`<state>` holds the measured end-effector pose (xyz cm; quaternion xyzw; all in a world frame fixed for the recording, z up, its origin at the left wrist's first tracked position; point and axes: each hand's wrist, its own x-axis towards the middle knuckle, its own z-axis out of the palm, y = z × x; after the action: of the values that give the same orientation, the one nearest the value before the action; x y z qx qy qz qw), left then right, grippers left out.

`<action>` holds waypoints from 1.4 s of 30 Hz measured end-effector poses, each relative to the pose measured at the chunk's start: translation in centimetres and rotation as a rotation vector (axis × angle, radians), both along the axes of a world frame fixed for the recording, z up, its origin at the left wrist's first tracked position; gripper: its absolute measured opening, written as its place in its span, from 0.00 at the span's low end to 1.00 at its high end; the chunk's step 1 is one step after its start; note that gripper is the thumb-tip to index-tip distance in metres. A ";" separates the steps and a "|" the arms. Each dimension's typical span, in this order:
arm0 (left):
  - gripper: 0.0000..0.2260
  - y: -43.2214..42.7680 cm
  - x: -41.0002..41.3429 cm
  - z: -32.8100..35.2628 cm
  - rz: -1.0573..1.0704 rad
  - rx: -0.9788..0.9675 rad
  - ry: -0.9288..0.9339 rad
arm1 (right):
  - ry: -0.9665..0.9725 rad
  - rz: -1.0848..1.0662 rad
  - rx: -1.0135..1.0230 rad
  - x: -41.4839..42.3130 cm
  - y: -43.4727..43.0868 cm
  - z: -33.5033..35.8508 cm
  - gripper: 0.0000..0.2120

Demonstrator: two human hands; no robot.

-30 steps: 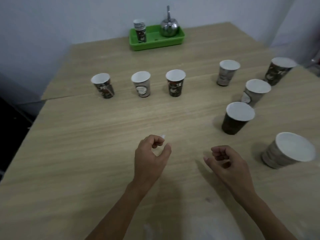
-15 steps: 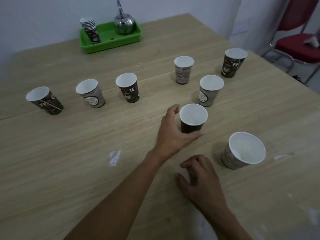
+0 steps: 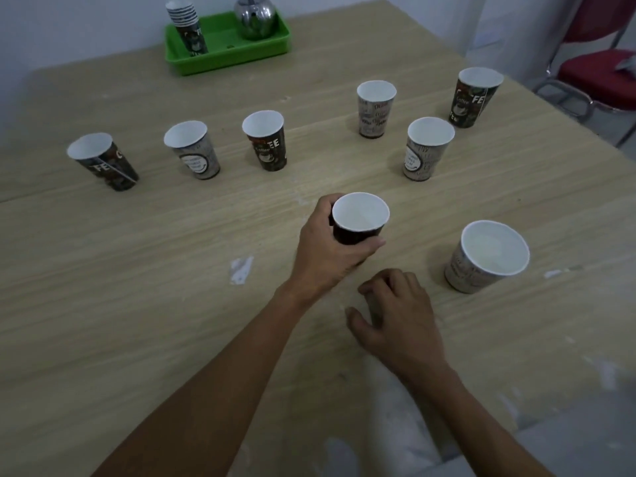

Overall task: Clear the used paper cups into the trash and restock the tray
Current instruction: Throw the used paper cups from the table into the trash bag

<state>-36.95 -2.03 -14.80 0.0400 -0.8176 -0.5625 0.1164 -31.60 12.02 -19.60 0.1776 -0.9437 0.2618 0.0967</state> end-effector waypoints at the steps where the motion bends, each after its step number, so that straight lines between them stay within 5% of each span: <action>1: 0.28 -0.4 0.9 0.0 0.011 0.001 0.000 | 0.018 0.000 0.044 0.3 -0.1 0.1 0.15; 16: 0.28 -10.8 23.1 0.9 0.348 0.037 0.035 | -0.054 0.213 0.079 15.9 -9.5 -0.6 0.21; 24: 0.31 -17.8 36.1 0.5 0.568 0.009 0.041 | 0.019 0.247 0.060 25.7 -16.4 -1.6 0.15; 32: 0.29 -21.6 45.7 -0.6 0.770 0.055 0.148 | 0.185 0.774 0.040 34.3 -18.6 -4.8 0.13; 42: 0.27 -22.6 52.9 -9.2 0.981 0.017 0.206 | -0.116 0.837 0.045 35.0 -21.7 -13.2 0.13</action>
<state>15.92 -24.62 -23.97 0.3647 -0.6823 -0.4491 0.4469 3.37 -9.65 -32.76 0.5324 -0.7997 0.2672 -0.0751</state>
